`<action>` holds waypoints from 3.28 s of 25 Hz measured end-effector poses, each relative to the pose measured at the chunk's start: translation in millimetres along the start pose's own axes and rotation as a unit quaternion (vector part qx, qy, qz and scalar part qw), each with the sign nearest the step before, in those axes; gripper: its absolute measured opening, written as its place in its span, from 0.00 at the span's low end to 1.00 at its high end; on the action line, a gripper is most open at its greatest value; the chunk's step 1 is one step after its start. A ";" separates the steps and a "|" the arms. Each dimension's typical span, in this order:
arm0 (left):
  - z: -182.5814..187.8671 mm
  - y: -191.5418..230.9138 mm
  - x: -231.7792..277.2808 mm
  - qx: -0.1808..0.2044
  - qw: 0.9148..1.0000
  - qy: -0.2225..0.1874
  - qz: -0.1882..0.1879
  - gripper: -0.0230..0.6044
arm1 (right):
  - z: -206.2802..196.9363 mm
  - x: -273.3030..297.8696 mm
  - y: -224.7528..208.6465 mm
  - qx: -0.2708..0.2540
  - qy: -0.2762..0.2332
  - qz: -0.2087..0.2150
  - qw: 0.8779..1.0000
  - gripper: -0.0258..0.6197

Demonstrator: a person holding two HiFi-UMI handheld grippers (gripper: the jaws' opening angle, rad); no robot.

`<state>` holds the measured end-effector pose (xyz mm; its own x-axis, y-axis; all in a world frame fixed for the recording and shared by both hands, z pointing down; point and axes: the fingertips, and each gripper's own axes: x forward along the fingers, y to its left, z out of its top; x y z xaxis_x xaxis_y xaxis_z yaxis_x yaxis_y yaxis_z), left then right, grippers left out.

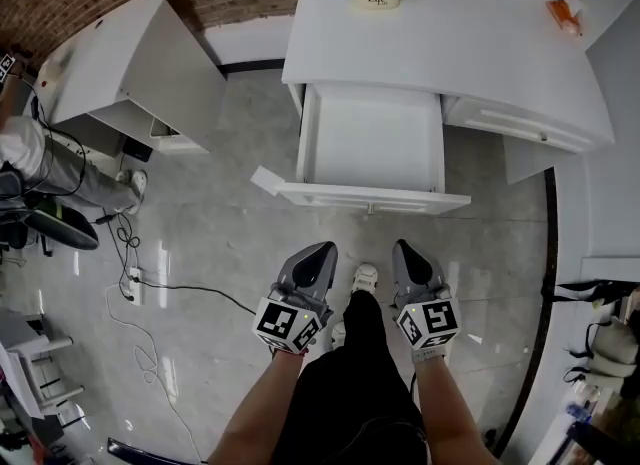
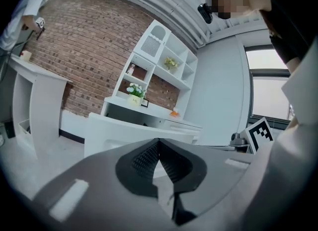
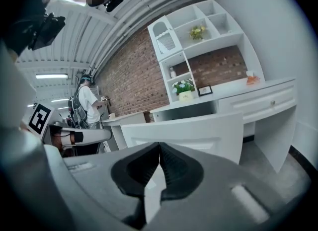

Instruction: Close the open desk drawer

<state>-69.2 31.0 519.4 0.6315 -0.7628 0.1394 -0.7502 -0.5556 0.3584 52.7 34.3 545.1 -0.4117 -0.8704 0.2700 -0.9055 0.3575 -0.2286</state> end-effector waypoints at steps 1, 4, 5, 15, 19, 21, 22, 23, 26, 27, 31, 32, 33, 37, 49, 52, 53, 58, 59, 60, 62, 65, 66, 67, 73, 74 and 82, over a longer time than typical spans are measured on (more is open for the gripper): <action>-3.8 2.4 5.0 -0.003 1.000 0.001 0.000 0.04 | -4.5 5.9 -1.4 0.003 0.004 -0.001 1.000 0.04; -14.5 9.3 18.5 -0.010 1.000 0.005 0.001 0.04 | -13.0 21.2 -2.5 0.010 0.007 0.000 1.000 0.07; -16.8 12.1 22.2 -0.012 1.000 0.005 0.002 0.04 | -13.7 25.9 -3.1 0.011 0.006 -0.001 1.000 0.07; -23.5 38.4 55.4 -0.023 1.000 0.003 0.018 0.04 | -0.2 59.2 -33.8 0.019 -0.016 -0.036 0.999 0.04; -19.1 44.6 66.7 -0.026 0.999 0.000 0.019 0.04 | 4.7 64.2 -42.0 0.031 -0.021 -0.047 0.998 0.04; -12.8 46.5 71.4 -0.026 0.999 -0.001 0.019 0.04 | 6.0 65.9 -43.8 0.034 -0.021 -0.048 0.998 0.04; -8.2 47.6 73.9 -0.028 0.999 -0.002 0.022 0.04 | 6.2 66.4 -44.3 0.035 -0.021 -0.048 0.998 0.04; -4.0 48.9 76.5 -0.031 0.999 -0.004 0.025 0.04 | 6.4 66.5 -44.6 0.035 -0.020 -0.048 0.998 0.04; -0.7 53.3 81.6 -0.036 0.999 -0.009 0.024 0.04 | 6.6 67.0 -45.1 0.035 -0.018 -0.048 0.998 0.04; -2.0 54.6 82.3 -0.035 0.999 -0.009 0.022 0.04 | 6.8 67.9 -45.5 0.035 -0.018 -0.049 0.998 0.04; 1.1 57.3 87.7 -0.033 0.999 -0.002 0.027 0.04 | 9.4 72.8 -49.2 0.036 -0.018 -0.050 0.998 0.04; 2.3 58.1 89.6 -0.033 0.999 -0.001 0.028 0.04 | 10.4 74.5 -50.3 0.037 -0.018 -0.051 0.998 0.04; 3.3 59.1 91.5 -0.033 0.999 -0.001 0.029 0.04 | 11.4 76.3 -51.4 0.038 -0.018 -0.051 0.998 0.04; 4.8 62.9 97.5 -0.039 0.999 -0.002 0.031 0.04 | 13.9 82.4 -54.6 0.042 -0.018 -0.052 0.998 0.04; 13.7 74.6 121.5 -0.032 0.999 0.004 0.040 0.04 | 22.4 104.5 -68.2 0.037 -0.011 -0.043 0.998 0.04; 16.5 78.0 127.2 -0.035 0.998 0.004 0.045 0.04 | 25.5 110.4 -71.1 0.036 -0.009 -0.039 0.999 0.04; 16.3 79.4 129.4 -0.035 0.998 0.003 0.046 0.04 | 26.6 112.6 -72.4 0.036 -0.008 -0.038 0.999 0.04; 14.7 85.4 137.3 -0.032 0.998 0.002 0.050 0.04 | 28.3 121.2 -77.1 0.036 -0.002 -0.033 0.999 0.04; 14.1 86.6 138.5 -0.032 0.998 0.002 0.052 0.04 | 28.9 122.7 -77.9 0.036 -0.001 -0.031 0.999 0.04; 14.3 87.6 140.1 -0.031 0.998 0.002 0.054 0.04 | 29.7 124.4 -78.9 0.037 -0.001 -0.030 0.999 0.04; 16.0 89.6 143.8 -0.031 0.998 0.000 0.059 0.04 | 31.2 127.8 -80.9 0.038 0.000 -0.029 0.999 0.04; 18.7 92.4 147.9 -0.034 0.997 -0.003 0.066 0.04 | 33.8 132.2 -82.7 0.040 0.001 -0.025 0.999 0.04; 19.5 93.1 149.3 -0.036 0.997 -0.004 0.067 0.04 | 34.7 133.7 -83.4 0.040 0.001 -0.023 0.999 0.04; 20.3 93.7 150.9 -0.038 0.997 -0.005 0.069 0.04 | 35.5 134.9 -84.4 0.039 0.001 -0.022 0.999 0.04; 23.3 98.5 157.6 -0.037 0.997 -0.003 0.070 0.04 | 38.7 142.2 -87.6 0.044 0.001 -0.022 0.999 0.04; 23.6 99.1 158.6 -0.036 0.997 -0.003 0.070 0.04 | 39.0 143.3 -88.2 0.045 0.001 -0.022 0.999 0.04; 28.7 107.4 172.8 -0.041 0.997 -0.003 0.063 0.04 | 44.8 157.7 -96.1 0.046 0.003 -0.029 0.999 0.04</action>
<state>-46.2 -170.0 555.5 0.5326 -0.8264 0.1829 -0.8047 -0.4274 0.4120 79.3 -152.5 567.7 -0.3595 -0.8867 0.2906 -0.9148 0.2735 -0.2971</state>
